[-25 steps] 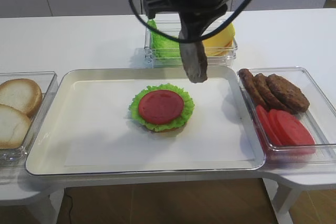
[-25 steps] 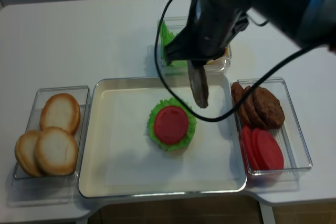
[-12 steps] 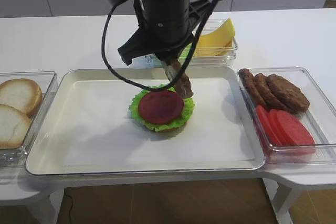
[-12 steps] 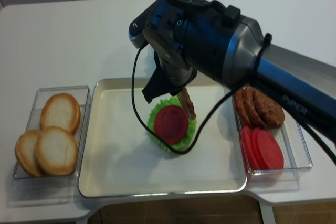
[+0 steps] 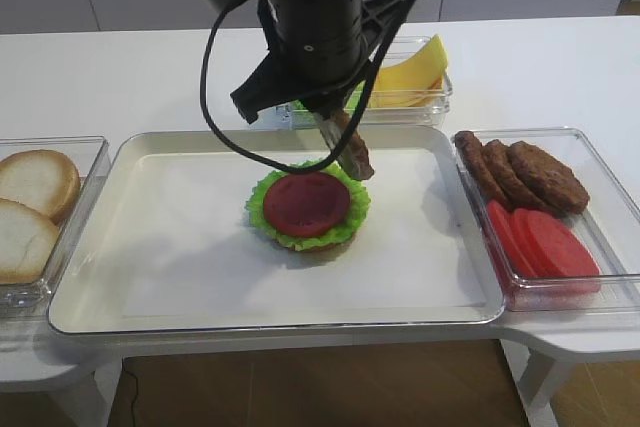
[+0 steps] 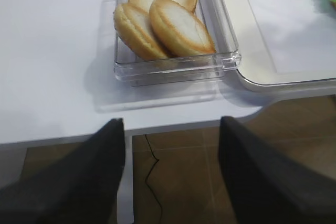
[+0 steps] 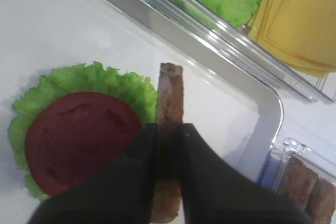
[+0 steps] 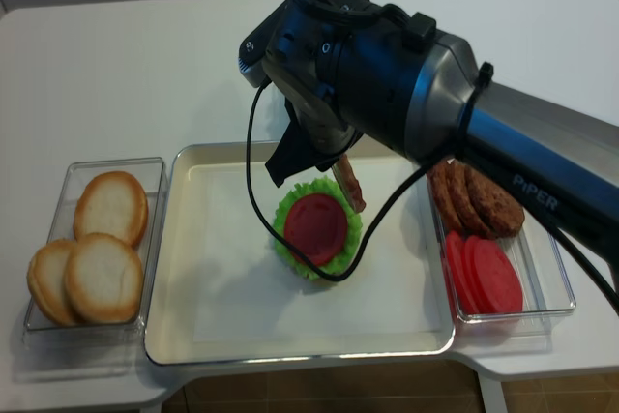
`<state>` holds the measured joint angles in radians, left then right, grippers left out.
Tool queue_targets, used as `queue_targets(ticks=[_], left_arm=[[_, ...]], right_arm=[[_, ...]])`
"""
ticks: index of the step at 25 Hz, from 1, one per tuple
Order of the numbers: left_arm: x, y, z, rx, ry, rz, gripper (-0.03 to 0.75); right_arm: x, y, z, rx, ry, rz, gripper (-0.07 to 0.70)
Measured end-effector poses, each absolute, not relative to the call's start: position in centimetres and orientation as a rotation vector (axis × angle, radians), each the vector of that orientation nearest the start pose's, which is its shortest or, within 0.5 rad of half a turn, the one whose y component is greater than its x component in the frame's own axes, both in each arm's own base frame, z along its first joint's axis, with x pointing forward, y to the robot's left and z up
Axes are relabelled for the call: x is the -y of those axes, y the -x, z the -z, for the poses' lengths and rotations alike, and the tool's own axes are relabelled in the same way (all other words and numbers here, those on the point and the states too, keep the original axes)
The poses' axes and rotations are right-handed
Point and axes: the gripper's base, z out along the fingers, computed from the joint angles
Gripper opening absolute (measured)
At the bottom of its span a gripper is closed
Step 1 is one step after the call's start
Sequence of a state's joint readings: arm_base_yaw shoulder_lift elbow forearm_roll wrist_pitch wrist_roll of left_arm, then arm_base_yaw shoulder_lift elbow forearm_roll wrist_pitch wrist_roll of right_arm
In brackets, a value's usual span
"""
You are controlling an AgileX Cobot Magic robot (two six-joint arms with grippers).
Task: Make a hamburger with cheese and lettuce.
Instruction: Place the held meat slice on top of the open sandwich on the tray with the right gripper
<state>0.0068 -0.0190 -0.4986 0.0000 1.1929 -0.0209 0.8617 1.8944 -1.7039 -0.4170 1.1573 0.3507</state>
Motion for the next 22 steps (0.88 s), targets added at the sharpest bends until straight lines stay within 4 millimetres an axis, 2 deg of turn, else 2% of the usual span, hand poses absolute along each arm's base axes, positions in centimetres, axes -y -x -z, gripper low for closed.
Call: queue_targets(ticks=[22], left_arm=[[0.01,1.37,-26.64,-2.159,0.03,0.008,0.421]], right_arm=[[-29.06,-28.87,-28.93,-2.562,0.807,0.166,0.092]])
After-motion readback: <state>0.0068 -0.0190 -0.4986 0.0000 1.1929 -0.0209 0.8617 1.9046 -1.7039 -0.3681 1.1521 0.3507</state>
